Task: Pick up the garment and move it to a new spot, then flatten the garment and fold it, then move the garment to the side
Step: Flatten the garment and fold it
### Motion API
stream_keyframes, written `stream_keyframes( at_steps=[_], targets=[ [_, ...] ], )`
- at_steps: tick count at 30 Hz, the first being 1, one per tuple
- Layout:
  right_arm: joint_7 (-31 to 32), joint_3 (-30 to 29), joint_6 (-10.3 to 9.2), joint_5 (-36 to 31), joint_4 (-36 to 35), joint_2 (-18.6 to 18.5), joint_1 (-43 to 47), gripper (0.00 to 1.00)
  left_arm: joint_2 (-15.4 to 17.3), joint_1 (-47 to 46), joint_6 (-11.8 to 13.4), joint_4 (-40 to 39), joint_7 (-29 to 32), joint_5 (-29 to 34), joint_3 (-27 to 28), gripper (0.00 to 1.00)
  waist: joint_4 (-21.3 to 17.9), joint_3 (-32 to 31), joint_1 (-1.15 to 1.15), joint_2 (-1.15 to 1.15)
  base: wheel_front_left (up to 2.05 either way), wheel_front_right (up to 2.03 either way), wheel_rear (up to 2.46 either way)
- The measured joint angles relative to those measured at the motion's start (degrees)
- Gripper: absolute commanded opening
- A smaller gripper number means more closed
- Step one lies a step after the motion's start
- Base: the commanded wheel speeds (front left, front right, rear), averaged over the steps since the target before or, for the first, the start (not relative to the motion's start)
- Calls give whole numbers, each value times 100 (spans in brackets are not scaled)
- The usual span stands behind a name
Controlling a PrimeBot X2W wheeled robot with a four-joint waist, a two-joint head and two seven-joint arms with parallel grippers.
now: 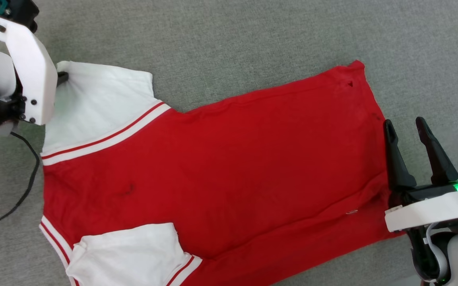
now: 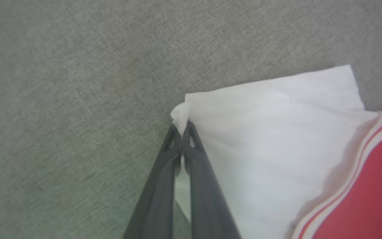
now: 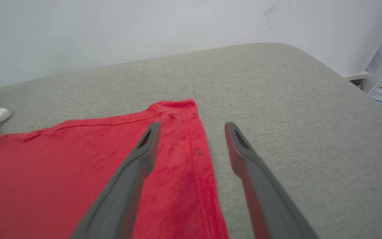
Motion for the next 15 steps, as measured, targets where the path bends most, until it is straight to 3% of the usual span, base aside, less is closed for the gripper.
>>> stream_keyframes(
  at_steps=[6,15],
  targets=[
    [409,-2,1,-52,-26,-355,6,100,-62,170,-7,-159,-573,54,-152,0,164,-312,0,0,0,0,0],
    [2394,35,1,187,-576,-1804,-65,100,90,392,-9,-1288,-1317,-24,-676,0,774,-841,0,0,0,0,0]
  ],
)
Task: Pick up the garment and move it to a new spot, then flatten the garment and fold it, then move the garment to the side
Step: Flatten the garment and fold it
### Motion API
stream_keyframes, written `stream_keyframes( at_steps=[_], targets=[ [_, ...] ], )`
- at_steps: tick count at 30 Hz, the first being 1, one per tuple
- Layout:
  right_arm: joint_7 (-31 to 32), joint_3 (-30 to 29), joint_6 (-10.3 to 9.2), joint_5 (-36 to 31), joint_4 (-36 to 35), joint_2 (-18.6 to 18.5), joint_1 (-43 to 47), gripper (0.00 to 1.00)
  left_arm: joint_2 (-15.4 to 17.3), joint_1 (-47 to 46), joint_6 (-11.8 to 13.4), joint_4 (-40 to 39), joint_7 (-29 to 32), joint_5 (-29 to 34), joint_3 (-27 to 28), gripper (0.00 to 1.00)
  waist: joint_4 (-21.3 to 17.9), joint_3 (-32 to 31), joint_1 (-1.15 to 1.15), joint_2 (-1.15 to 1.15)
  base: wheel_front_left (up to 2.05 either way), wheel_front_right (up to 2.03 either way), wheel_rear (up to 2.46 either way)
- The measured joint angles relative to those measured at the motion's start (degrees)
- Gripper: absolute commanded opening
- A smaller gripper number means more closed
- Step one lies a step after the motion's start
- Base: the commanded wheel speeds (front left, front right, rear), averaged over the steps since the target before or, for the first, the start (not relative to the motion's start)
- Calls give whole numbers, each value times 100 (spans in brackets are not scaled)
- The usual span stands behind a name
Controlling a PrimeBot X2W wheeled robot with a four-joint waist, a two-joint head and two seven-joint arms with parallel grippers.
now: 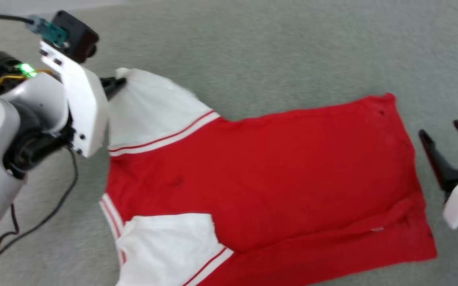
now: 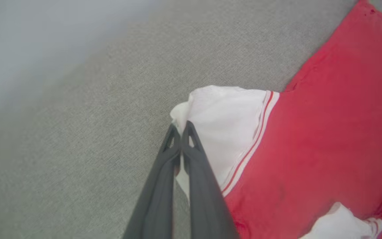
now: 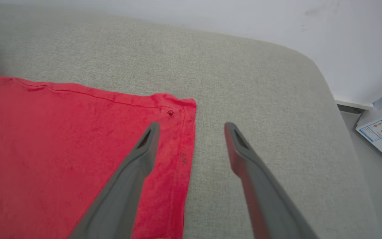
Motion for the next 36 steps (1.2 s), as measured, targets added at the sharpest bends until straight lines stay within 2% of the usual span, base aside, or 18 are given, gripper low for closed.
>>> stream_keyframes(
  at_steps=[2,6,10,15,21,31,32,33,36],
  targets=[
    [611,41,-1,211,-7,-311,-148,100,55,49,0,-298,-143,-24,-81,0,183,-76,0,0,0,0,0],
    [2012,32,0,681,119,-665,-404,100,164,204,0,-895,-320,-85,-219,0,549,-172,0,0,0,0,0],
    [3114,-104,-1,747,272,-1068,-660,100,221,319,-2,-1501,-383,-229,-302,0,899,-167,0,0,0,0,0],
    [3932,-92,-1,745,515,-1295,-1169,100,258,335,-1,-2070,-459,-53,-495,0,1262,-42,0,0,0,0,0],
    [4402,254,0,502,1091,-1345,-1659,100,107,453,-8,-2408,-552,170,-780,0,1541,150,0,0,0,0,0],
    [4498,452,-1,354,1742,-1326,-1886,100,-27,461,-3,-2643,-725,415,-947,0,1841,457,-1,0,0,0,0],
    [4485,475,-1,374,1766,-1334,-1891,45,-32,481,0,-2649,-740,432,-959,0,1853,475,-1,0,0,0,0],
    [4459,500,-1,380,1783,-1343,-1892,0,-31,502,0,-2650,-747,433,-975,0,1861,490,-2,0,0,0,0],
    [4312,588,1,388,1824,-1377,-1900,0,-27,521,0,-2626,-795,438,-988,0,1857,492,-2,0,0,0,0]
  ],
)
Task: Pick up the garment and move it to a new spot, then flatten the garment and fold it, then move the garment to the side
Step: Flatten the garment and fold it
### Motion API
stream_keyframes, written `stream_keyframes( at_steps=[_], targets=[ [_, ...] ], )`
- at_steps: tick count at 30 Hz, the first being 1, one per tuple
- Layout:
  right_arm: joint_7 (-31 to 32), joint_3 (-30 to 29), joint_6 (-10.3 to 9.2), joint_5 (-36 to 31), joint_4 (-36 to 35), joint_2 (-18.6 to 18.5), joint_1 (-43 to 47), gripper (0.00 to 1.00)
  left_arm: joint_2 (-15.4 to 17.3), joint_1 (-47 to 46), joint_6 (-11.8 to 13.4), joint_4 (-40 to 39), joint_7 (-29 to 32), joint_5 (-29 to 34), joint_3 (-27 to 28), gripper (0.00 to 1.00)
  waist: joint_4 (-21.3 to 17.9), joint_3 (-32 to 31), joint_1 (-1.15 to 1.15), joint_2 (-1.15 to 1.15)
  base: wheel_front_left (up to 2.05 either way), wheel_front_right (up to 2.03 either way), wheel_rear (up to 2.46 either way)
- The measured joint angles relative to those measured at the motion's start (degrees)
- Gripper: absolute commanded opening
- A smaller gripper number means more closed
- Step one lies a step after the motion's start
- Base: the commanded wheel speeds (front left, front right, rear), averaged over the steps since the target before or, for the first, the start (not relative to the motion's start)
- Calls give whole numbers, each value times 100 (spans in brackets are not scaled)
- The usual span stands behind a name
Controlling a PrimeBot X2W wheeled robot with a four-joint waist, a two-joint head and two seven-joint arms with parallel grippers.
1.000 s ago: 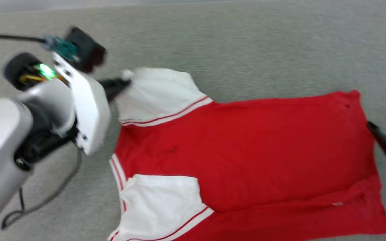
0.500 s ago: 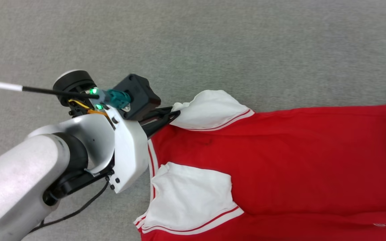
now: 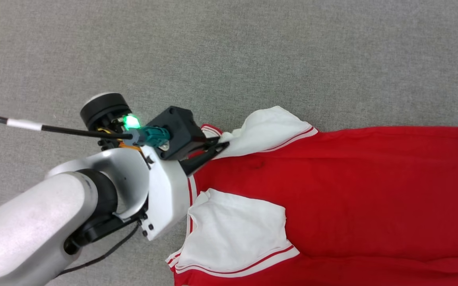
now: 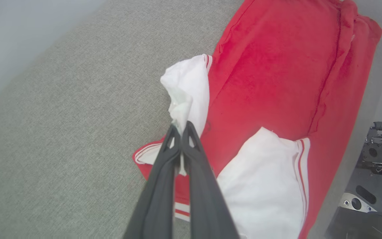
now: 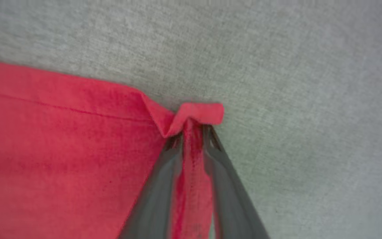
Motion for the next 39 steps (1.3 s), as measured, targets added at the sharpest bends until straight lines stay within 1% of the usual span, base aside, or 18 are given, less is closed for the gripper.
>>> stream_keyframes(
  at_steps=[2,7,11,14,20,24,28,31,33,37,39],
  targets=[
    [-183,-2,0,19,82,27,-6,0,26,12,27,71,-57,49,16,0,-19,-40,0,0,0,0,0],
    [-512,-1,-1,148,248,127,-53,0,116,249,197,238,-307,25,123,0,-121,-267,1,0,0,0,0],
    [-758,-23,-1,222,203,112,-26,0,197,492,308,272,-443,-55,148,0,-211,-555,1,0,0,0,0],
    [-951,-160,-1,352,80,107,157,0,297,660,410,274,-502,-90,159,0,-270,-813,1,0,0,0,0],
    [-1252,-565,-1,487,-450,144,1014,0,510,1129,626,147,-559,-277,137,0,-366,-1341,1,0,0,0,0],
    [-1299,-854,-1,483,-942,308,1699,0,689,1557,844,21,-620,-426,100,0,-424,-1640,1,0,0,0,0],
    [-1365,-959,-1,400,-1376,513,2424,0,860,2024,1032,-77,-659,-539,-27,0,-487,-1826,1,0,0,0,0],
    [-1422,-993,-1,401,-1510,639,2833,0,972,2317,1145,-66,-683,-514,-168,0,-527,-1878,1,0,0,0,0],
    [-1433,-980,-1,428,-1532,689,3077,0,976,2491,1198,-53,-701,-524,-260,0,-542,-1900,1,0,0,0,0],
    [-1471,-870,-1,438,-1522,690,3423,0,964,2764,1225,67,-697,-523,-474,0,-563,-1926,1,0,0,0,0],
    [-1505,-737,-1,452,-1465,668,3527,0,981,2802,1251,202,-654,-325,-594,0,-581,-1926,1,0,0,0,0]
  ],
)
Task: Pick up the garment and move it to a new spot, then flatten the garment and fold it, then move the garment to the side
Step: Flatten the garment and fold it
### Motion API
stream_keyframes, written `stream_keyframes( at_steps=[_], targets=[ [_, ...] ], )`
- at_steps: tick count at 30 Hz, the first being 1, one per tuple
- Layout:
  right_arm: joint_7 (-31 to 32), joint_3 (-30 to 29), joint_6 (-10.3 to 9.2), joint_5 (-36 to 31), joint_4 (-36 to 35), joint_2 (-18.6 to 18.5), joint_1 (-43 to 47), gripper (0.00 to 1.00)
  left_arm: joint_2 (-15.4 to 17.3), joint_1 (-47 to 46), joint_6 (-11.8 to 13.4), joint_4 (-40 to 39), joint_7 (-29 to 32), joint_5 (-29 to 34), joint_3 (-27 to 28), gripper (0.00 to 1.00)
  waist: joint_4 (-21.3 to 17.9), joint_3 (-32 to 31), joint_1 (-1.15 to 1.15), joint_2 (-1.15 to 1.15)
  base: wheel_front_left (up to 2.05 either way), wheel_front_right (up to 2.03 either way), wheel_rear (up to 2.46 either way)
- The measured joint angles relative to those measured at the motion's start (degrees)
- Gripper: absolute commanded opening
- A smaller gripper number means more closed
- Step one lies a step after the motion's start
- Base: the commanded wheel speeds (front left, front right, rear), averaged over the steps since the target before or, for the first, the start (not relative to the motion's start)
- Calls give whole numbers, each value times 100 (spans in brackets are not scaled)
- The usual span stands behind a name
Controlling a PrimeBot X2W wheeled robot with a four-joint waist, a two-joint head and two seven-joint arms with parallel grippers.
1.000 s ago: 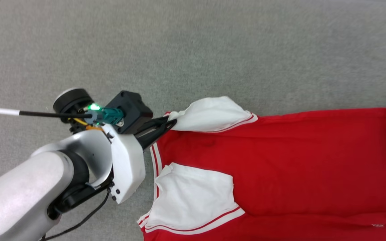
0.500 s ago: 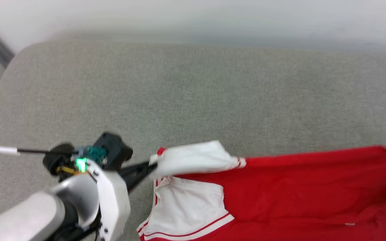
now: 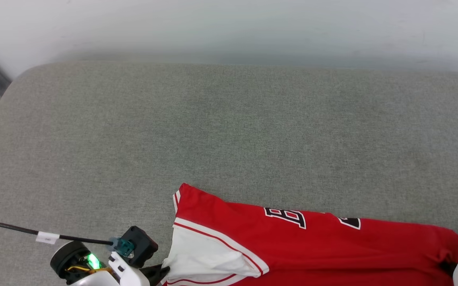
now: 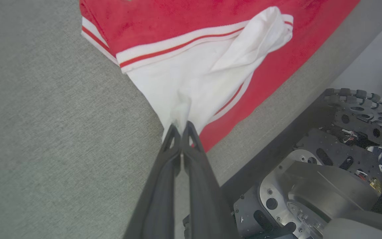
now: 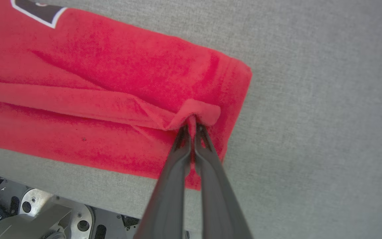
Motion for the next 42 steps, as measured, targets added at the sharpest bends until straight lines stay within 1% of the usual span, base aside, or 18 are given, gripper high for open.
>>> stream_keyframes(
  at_steps=[1,3,7,11,12,13,14,18,22,24,26,30,33,35,37,40,42],
  targets=[
    [-107,235,1,-7,199,-64,140,0,-75,1,26,170,7,213,-124,0,-15,18,0,0,0,0,0],
    [-212,354,0,-48,361,-135,182,0,-223,10,5,286,4,229,-200,0,-16,41,0,0,0,0,0],
    [-375,463,1,3,636,-159,149,0,-419,40,-100,564,1,276,-358,0,-27,98,0,0,0,0,0],
    [-510,568,3,54,811,-223,75,0,-622,80,-176,932,-124,326,-445,0,-35,138,0,0,0,0,0],
    [-537,587,3,80,840,-225,51,47,-676,92,-188,1012,-165,327,-458,2,-39,141,0,0,0,0,0],
    [-612,601,3,92,860,-229,36,100,-723,101,-204,1088,-210,327,-467,41,-42,141,0,0,0,0,0],
    [-682,613,3,92,889,-229,25,100,-772,107,-212,1147,-253,328,-482,100,-47,138,0,0,0,0,0],
    [-881,658,1,167,945,-247,-67,100,-876,126,-268,1317,-368,319,-502,100,-55,88,0,0,0,0,0],
    [-960,622,1,328,800,-276,-116,100,-889,127,-230,1336,-617,307,-352,100,-59,-42,0,0,0,0,0],
    [-961,483,1,476,625,-255,-136,100,-896,133,-155,1289,-836,221,-200,100,-60,-131,0,0,0,0,0],
    [-883,275,0,661,389,-138,-141,100,-921,178,-47,1218,-1118,65,14,100,-60,-231,0,0,0,0,0],
    [-647,-218,0,730,-191,52,-57,100,-832,253,190,1169,-1789,118,387,100,-60,-381,0,0,0,0,0],
    [-455,-645,0,639,-547,300,30,100,-918,307,469,1161,-2568,136,804,100,-55,-424,0,0,0,0,0],
    [-324,-915,0,572,-700,558,105,100,-1024,392,716,1193,-3116,186,1060,100,-41,-436,0,0,0,0,0],
    [-214,-1224,0,456,-787,833,152,100,-1080,483,866,1216,-3540,278,1249,100,-19,-429,0,0,0,0,0],
    [-105,-1657,0,238,-845,1262,246,100,-1343,609,1124,1233,-3804,441,1647,100,47,-395,0,0,0,0,0],
    [-88,-1937,-1,123,-859,1570,263,100,-1604,725,1257,1169,-3836,645,2129,100,94,-362,0,0,0,0,0]
  ],
)
